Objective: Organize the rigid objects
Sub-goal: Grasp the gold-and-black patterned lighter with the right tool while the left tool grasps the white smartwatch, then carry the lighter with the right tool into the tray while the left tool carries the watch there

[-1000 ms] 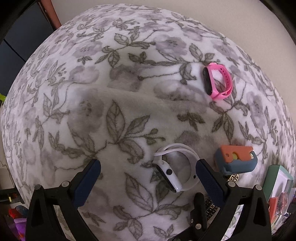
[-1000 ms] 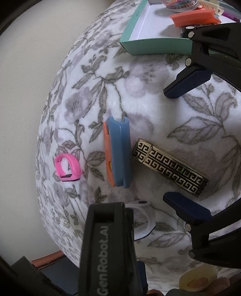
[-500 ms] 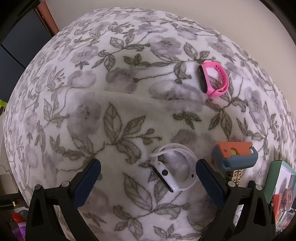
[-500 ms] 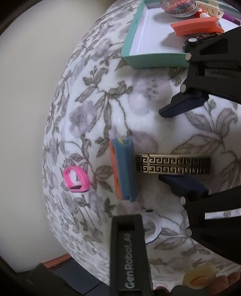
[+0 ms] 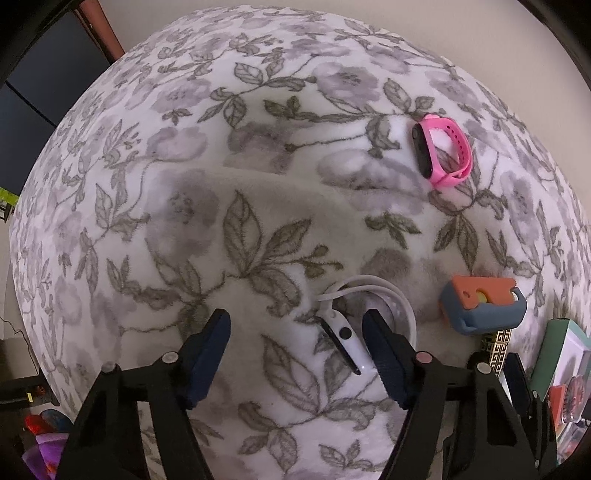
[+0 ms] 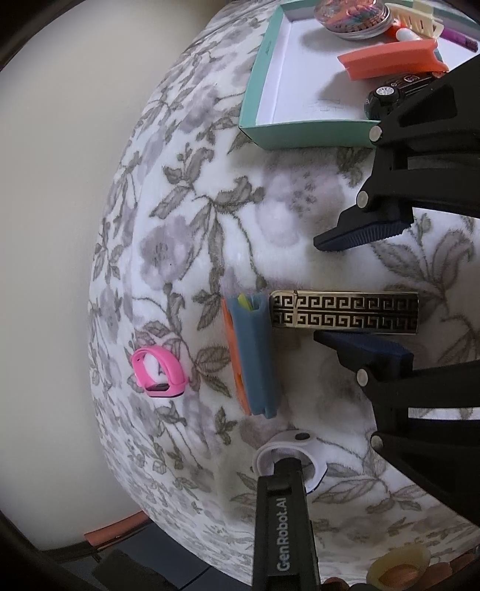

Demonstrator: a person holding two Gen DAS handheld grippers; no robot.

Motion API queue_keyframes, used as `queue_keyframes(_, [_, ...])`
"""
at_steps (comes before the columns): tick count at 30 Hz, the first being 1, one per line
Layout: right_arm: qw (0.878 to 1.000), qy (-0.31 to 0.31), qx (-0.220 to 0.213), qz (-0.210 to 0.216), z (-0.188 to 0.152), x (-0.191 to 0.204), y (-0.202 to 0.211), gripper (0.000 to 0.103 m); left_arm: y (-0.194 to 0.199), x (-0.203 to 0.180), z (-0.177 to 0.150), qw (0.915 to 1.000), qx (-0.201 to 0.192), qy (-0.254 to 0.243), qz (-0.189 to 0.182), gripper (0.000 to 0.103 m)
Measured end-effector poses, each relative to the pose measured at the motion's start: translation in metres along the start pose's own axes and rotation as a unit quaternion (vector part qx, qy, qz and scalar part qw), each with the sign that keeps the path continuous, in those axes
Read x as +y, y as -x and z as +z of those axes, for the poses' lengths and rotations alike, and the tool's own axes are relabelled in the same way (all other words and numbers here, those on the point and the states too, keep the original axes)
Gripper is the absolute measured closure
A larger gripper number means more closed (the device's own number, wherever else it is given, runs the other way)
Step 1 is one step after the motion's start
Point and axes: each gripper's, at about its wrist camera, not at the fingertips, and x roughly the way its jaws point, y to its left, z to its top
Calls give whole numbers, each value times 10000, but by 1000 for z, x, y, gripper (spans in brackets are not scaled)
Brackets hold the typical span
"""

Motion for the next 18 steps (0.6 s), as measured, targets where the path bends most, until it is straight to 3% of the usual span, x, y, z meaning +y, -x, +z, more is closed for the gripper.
queue_keyframes(4, [10000,-29,17,-36,0,-3,1,77,-5,0,0,9999,23,-115,-24,47])
queue_keyframes(7, [10000,-55,23,-45,1,-5,1,81,-8,-7,-5,9998,-8,-207,29,51])
queue_keyframes(9, [10000,-71,35,-25,1,-6,2,81,-10,-10,-5,9997,-25,-255,14,55])
queue_keyframes(14, [10000,-63,39,-42,0,-6,2,81,1,-22,-9,9994,-91,-335,-47,82])
queue_keyframes(18, [9999,-79,58,-35,0,-6,3,81,6,-30,-9,9992,-150,-362,0,88])
